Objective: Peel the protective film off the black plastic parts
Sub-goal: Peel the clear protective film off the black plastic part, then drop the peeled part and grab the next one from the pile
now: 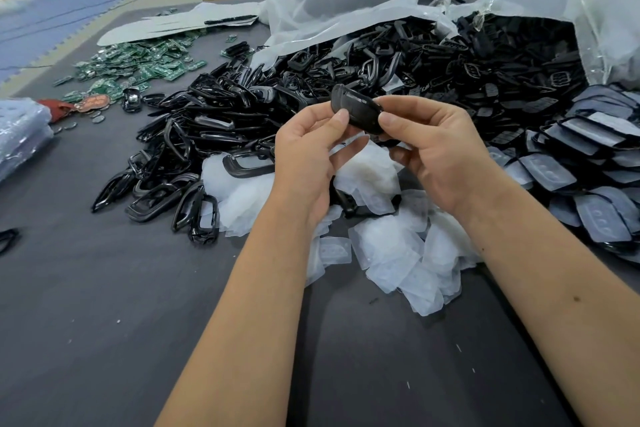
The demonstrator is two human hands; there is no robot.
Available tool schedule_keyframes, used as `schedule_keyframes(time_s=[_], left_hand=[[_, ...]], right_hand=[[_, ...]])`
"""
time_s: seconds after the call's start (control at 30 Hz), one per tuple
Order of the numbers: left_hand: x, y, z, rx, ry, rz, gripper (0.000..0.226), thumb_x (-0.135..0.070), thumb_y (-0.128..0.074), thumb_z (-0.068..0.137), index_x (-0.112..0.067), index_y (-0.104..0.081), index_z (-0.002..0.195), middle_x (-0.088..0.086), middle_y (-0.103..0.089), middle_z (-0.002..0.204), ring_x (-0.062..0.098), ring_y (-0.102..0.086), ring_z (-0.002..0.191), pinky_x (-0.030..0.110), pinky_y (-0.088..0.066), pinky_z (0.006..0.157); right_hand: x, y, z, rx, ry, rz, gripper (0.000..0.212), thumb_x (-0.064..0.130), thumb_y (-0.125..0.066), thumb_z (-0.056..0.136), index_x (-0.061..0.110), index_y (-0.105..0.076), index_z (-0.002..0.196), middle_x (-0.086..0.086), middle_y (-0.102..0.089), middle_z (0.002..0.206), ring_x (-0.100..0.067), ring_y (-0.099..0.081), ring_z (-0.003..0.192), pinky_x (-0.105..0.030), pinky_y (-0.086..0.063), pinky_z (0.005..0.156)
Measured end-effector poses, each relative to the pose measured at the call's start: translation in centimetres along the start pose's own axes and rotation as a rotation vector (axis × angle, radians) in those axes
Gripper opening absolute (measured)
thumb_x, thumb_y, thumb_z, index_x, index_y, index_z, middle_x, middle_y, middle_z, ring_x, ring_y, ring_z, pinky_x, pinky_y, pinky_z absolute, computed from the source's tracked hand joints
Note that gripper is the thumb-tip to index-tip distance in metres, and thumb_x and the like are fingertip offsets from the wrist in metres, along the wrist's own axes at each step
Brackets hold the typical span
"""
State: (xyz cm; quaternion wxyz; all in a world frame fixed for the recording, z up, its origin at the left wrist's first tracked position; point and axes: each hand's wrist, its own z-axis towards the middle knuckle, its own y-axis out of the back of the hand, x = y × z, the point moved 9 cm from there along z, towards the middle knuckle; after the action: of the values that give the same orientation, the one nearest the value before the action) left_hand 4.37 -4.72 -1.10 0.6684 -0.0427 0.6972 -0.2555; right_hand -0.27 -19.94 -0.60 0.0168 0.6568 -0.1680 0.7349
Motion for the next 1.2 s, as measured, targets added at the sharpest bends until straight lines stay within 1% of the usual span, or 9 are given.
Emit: schedule_keyframes(time_s=[0.1,0.23,0.4,0.5,0.63,0.73,0.9,1.03,1.2], left_hand=[[0.3,-0.2,0.0,0.005,0.027,-0.037,0.014,0.000,-0.056,0.102,0.000,-0.068,0.110,0.015,-0.074,0.099,0.023,-0.072,0.088,0.031,-0.060,0.081],[0.7,-0.5,0.0,0.003,0.076,-0.108,0.015,-0.001,-0.056,0.102,0.001,-0.069,0.110,0.015,-0.074,0.100,0.021,-0.073,0.087,0.028,-0.060,0.077],[1.0,-0.2,0.3,-0.033,0.136,-0.132,0.013,0.000,-0.058,0.101,0.001,-0.070,0.103,0.012,-0.076,0.090,0.017,-0.073,0.076,0.026,-0.060,0.069],[0.8,0.0,0.4,-0.024,0.123,-0.069,0.013,0.000,-0.058,0.101,-0.002,-0.071,0.099,0.011,-0.076,0.089,0.015,-0.070,0.073,0.025,-0.059,0.067],[0.5,0.1,0.4,0.004,0.103,0.032,0.013,-0.002,-0.060,0.100,-0.004,-0.072,0.099,0.011,-0.074,0.090,0.015,-0.068,0.074,0.026,-0.058,0.070],[0.5,0.0,0.3,0.025,0.095,0.056,0.014,-0.003,-0.059,0.101,-0.001,-0.071,0.108,0.013,-0.073,0.094,0.018,-0.067,0.078,0.027,-0.058,0.073],[0.1,-0.3,-0.1,0.060,0.076,0.056,0.017,-0.002,-0.055,0.103,0.001,-0.069,0.112,0.012,-0.073,0.094,0.016,-0.067,0.078,0.027,-0.058,0.076],[-0.8,-0.4,0.0,0.057,-0.008,0.155,0.012,0.001,-0.056,0.102,-0.002,-0.068,0.102,0.011,-0.072,0.091,0.016,-0.067,0.076,0.034,-0.058,0.081],[-2.8,-3.8,-0.7,0.111,-0.347,0.616,0.028,0.005,-0.069,0.091,-0.022,-0.066,0.084,0.000,-0.067,0.075,0.020,-0.067,0.074,0.036,-0.060,0.074]], right_hand=[[0.5,0.0,0.1,-0.009,0.060,0.047,0.021,-0.002,-0.072,0.090,0.017,-0.078,0.099,0.000,-0.071,0.078,-0.012,-0.060,0.070,-0.021,-0.047,0.062],[0.9,-0.1,-0.1,-0.003,0.112,0.087,0.021,-0.004,-0.072,0.090,0.014,-0.073,0.100,0.003,-0.068,0.072,-0.011,-0.060,0.069,-0.022,-0.052,0.071],[0.7,-0.2,-0.1,-0.013,0.086,0.116,0.020,-0.005,-0.072,0.088,0.012,-0.069,0.099,0.004,-0.065,0.068,-0.012,-0.058,0.066,-0.022,-0.052,0.069],[0.1,-0.2,0.0,0.017,0.023,0.130,0.023,-0.003,-0.071,0.088,0.010,-0.069,0.107,0.003,-0.070,0.074,-0.011,-0.065,0.071,-0.022,-0.054,0.071],[-0.3,-0.5,0.0,0.092,-0.059,0.225,0.038,-0.005,-0.067,0.086,0.006,-0.066,0.123,-0.007,-0.078,0.102,-0.016,-0.074,0.092,-0.022,-0.057,0.078],[-0.4,-0.4,0.1,0.125,-0.074,0.266,0.047,0.000,-0.071,0.076,0.006,-0.067,0.123,-0.009,-0.078,0.103,-0.017,-0.074,0.092,-0.025,-0.059,0.078],[-0.8,-0.5,0.0,0.118,-0.066,0.264,0.039,0.002,-0.075,0.073,0.008,-0.072,0.112,-0.008,-0.079,0.097,-0.015,-0.070,0.084,-0.023,-0.054,0.073],[1.4,0.4,-0.4,0.066,0.072,-0.010,0.037,-0.006,-0.078,0.080,0.012,-0.071,0.112,-0.009,-0.080,0.096,-0.019,-0.075,0.089,-0.025,-0.058,0.079],[6.0,2.5,-1.4,0.030,0.287,-0.540,0.034,-0.011,-0.071,0.087,0.015,-0.076,0.108,0.001,-0.080,0.092,-0.013,-0.076,0.090,-0.025,-0.059,0.082]])
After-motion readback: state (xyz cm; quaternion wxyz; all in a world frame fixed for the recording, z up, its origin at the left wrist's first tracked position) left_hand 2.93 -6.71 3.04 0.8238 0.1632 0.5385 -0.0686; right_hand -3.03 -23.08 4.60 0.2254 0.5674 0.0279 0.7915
